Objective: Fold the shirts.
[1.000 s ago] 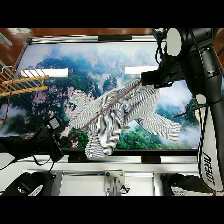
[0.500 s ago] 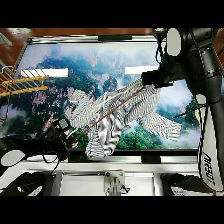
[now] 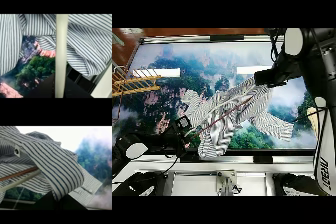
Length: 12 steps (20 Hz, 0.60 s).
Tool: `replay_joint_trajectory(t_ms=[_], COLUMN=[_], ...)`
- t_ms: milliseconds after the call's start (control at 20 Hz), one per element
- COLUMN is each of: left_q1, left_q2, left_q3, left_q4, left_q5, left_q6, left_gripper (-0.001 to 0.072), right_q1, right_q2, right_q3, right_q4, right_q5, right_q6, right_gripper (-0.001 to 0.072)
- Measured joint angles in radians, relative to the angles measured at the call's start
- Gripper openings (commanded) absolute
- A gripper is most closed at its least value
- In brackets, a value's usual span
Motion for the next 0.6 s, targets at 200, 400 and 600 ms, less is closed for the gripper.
replay_joint_trajectory(t_ms=[200,400,600], left_q1=[0.000,0.000,0.000], left_q2=[-0.019,-0.063,-0.111], left_q3=[0.005,0.011,0.024], left_q4=[-0.047,-0.152,-0.207], left_q5=[0.001,0.003,0.012], left_q6=[0.053,0.104,0.126], left_gripper=[0.0058,0.0058,0.0058], right_q1=[0.000,0.000,0.013], right_q2=[0.030,0.060,0.088], right_q3=[0.001,0.001,0.001], right_q4=[0.069,0.211,0.387], right_q5=[-0.007,-0.022,-0.032], right_q6=[-0.034,-0.063,-0.068], right_gripper=[0.0073,0.0073,0.0073])
